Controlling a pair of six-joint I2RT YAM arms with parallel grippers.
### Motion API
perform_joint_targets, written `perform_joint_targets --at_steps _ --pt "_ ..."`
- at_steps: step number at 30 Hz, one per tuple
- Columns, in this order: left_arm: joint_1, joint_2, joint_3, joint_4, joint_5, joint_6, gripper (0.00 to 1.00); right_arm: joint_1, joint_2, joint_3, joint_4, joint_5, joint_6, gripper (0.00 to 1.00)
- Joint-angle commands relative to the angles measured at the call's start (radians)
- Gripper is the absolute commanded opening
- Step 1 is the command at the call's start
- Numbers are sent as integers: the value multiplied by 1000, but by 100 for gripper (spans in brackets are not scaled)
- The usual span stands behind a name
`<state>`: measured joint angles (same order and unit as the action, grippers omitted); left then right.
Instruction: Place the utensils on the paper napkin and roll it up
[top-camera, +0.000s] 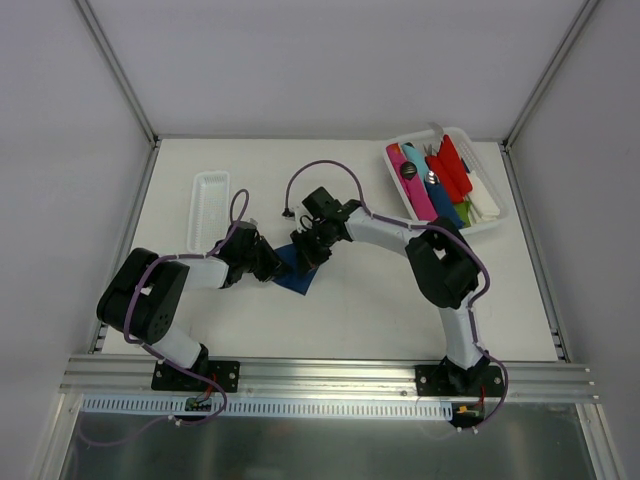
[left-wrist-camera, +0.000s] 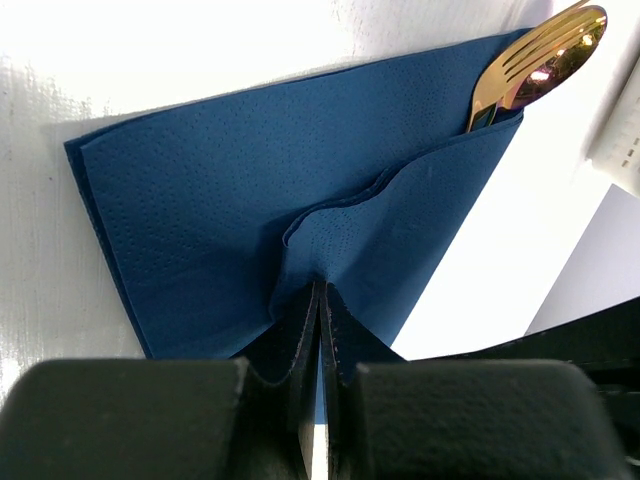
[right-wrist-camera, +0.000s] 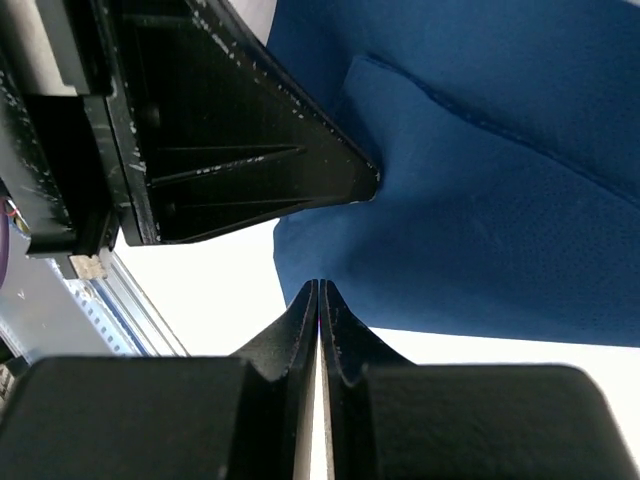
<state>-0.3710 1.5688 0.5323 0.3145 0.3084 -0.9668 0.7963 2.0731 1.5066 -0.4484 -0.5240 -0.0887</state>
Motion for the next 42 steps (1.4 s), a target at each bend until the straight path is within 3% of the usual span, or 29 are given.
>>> perform_joint_targets --at_steps 1,18,24,31,42 --pt "15 37 -15 -132 -65 63 0 -5 -2 12 33 1 26 5" --pt "17 36 -26 -130 -66 66 0 -25 119 92 54 73 4 5" --pt "18 39 -26 -132 -63 73 0 -75 120 99 59 39 29 5" --pt "18 42 -23 -130 -60 76 0 -82 55 103 85 -108 63 8" --pt "20 42 -22 -134 -57 80 0 -52 97 130 57 -59 18 8"
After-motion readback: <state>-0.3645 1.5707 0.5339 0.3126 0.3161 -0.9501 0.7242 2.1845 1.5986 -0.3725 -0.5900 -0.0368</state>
